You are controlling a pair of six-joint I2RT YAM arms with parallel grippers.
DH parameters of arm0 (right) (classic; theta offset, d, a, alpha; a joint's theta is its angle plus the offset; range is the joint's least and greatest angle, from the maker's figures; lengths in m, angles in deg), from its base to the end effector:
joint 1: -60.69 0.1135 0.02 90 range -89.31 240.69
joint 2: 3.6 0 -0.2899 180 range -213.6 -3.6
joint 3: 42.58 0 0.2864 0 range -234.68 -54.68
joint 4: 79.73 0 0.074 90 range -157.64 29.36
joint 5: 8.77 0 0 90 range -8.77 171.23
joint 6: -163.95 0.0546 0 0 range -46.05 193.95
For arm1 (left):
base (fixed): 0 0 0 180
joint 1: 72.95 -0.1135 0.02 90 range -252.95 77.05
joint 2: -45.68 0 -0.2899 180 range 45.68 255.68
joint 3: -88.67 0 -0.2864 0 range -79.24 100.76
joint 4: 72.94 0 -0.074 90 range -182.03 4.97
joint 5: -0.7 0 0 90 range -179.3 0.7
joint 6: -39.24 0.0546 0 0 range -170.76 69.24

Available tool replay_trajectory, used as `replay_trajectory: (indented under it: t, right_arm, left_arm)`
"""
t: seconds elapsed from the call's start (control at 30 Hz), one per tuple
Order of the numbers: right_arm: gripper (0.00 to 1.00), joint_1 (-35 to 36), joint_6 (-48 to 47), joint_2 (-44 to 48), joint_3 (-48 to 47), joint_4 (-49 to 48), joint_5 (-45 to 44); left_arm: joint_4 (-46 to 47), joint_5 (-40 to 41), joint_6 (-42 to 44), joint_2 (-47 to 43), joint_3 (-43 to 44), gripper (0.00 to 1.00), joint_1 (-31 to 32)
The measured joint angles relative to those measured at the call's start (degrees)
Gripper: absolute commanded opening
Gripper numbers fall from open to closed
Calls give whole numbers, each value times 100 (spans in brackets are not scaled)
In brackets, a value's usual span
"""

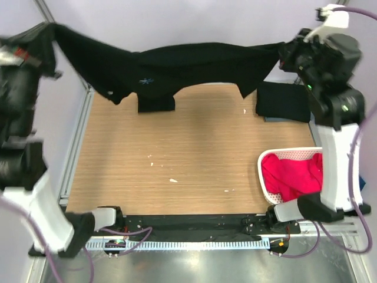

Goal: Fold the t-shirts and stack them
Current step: Flatten the tshirt out

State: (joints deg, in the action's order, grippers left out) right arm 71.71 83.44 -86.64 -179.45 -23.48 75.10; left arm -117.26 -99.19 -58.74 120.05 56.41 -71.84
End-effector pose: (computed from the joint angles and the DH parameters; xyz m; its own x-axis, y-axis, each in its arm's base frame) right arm 0.2780 0.0482 0.6270 -0.0549 0.1563 -0.9862 -0.0773 0.9840 0.1603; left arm 0.1354 -0.0120 0.7292 0.4573 -0.1457 -0.8773 0.2350 0.9712 -0.0388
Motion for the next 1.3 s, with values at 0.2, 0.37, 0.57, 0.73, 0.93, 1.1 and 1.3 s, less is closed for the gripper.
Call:
replay_trajectory:
  t: [0.2, 0.37, 0.57, 0.73, 0.93, 1.1, 1.3]
  right_arm:
    - [1, 0, -44, 1329, 35, -57, 317]
    - [1, 0, -37, 2017, -114, -37, 444]
    - [1, 0, -9, 2345, -146, 22, 719]
    - [1, 2, -13, 2142, -101, 214, 704]
    - [1, 0, -101, 1552, 289, 245, 337]
    - [1, 0, -125, 1202, 1757, -254, -22]
    - [1, 0, -24, 463, 3871, -1056, -313]
  left_arm:
    - [-142, 472, 297, -1447, 153, 0, 7]
    - [-149, 686, 402, -2164, 365, 0, 52]
    - [-162, 767, 415, -2358, 439, 0, 227]
    - [-195, 946, 487, -1952, 490, 0, 413]
    - [-232, 1766, 905, -667, 450, 0, 1086]
    - [-258, 2048, 1043, 160, -1080, 0, 1123]
    - [-101, 2138, 1034, 1200, -3252, 0, 1082]
